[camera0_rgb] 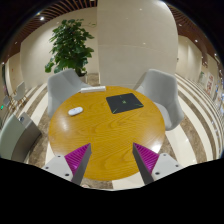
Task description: Arrange mouse
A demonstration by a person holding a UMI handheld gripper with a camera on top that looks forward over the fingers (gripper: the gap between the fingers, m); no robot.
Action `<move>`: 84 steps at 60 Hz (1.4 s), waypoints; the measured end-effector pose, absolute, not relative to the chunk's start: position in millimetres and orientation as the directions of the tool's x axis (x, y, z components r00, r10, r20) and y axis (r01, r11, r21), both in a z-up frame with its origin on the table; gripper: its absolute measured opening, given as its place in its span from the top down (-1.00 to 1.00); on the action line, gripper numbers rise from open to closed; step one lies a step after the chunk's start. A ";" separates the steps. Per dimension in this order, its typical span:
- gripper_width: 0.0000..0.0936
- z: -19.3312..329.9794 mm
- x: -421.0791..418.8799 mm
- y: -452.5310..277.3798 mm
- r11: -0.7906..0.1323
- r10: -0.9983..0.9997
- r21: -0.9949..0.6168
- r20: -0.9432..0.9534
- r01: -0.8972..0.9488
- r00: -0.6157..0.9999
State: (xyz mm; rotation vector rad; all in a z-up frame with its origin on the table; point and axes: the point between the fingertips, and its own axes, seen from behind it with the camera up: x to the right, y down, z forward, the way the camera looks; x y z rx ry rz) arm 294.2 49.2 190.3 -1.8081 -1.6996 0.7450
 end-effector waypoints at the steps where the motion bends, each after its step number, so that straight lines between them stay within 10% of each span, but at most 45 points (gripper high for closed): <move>1: -0.84 190.0 294.2 48.1 -0.053 0.999 -0.714 -0.028 0.698 0.047; 42: -0.85 143.3 213.3 -166.8 0.059 0.988 -0.702 -0.058 0.710 -0.140; 84: -0.84 30.4 1.9 -217.2 0.036 0.997 -0.775 -0.014 0.631 -0.074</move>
